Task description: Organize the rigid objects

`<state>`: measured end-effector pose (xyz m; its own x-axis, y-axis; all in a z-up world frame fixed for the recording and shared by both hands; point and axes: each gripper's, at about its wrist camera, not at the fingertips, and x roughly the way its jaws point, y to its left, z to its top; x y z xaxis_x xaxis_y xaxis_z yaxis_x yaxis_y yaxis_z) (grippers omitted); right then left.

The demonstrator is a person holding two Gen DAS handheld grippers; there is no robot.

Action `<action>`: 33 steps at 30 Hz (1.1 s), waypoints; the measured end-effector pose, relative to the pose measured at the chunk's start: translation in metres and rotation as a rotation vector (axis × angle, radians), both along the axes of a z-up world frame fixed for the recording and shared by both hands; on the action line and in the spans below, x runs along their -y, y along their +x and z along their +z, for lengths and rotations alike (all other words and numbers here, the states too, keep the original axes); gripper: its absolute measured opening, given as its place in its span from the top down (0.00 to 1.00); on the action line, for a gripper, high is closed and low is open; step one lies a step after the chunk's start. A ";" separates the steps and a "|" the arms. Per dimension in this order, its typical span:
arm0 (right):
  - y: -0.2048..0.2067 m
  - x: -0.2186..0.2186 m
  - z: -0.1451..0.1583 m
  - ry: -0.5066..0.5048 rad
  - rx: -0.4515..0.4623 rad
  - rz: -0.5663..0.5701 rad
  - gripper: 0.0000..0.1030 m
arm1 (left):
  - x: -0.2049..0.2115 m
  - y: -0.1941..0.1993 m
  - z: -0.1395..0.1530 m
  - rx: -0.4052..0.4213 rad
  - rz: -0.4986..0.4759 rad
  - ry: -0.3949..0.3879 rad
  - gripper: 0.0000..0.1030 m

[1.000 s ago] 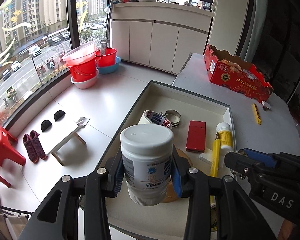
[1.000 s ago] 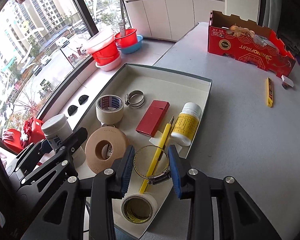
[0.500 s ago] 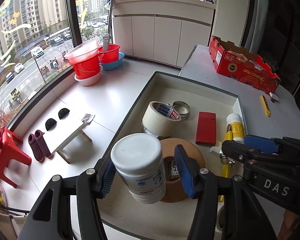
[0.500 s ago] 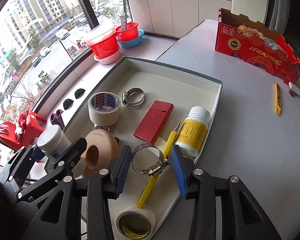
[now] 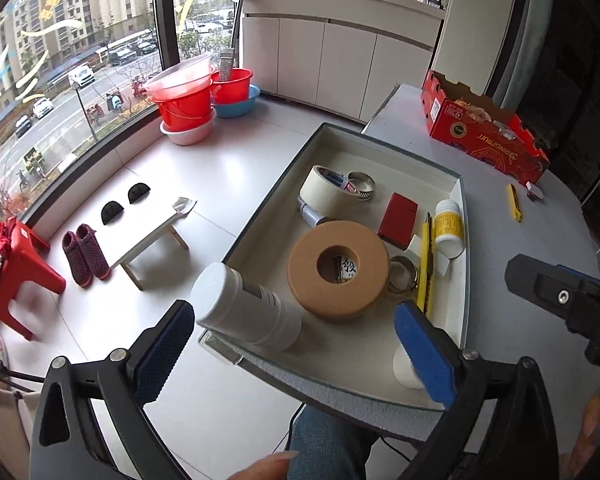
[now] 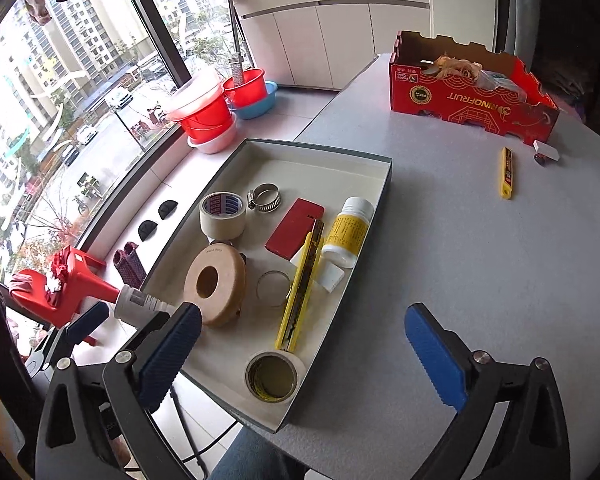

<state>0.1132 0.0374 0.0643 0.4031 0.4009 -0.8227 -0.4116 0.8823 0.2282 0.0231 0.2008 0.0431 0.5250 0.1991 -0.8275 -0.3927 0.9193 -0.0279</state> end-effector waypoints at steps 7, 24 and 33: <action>-0.046 0.012 0.007 -0.075 0.057 -0.080 0.01 | 0.014 -0.042 0.001 -0.032 0.121 0.076 0.00; -0.090 0.019 -0.001 -0.088 0.012 -0.119 0.01 | 0.039 -0.074 0.005 -0.024 0.106 0.107 0.00; -0.101 0.004 0.000 -0.102 0.045 -0.068 0.01 | 0.040 -0.076 0.005 -0.028 0.104 0.105 0.00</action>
<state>0.0119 0.0337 0.0642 0.4641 0.2869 -0.8381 -0.3579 0.9262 0.1188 -0.0526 0.1608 0.0484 0.4739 0.3379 -0.8132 -0.4854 0.8707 0.0789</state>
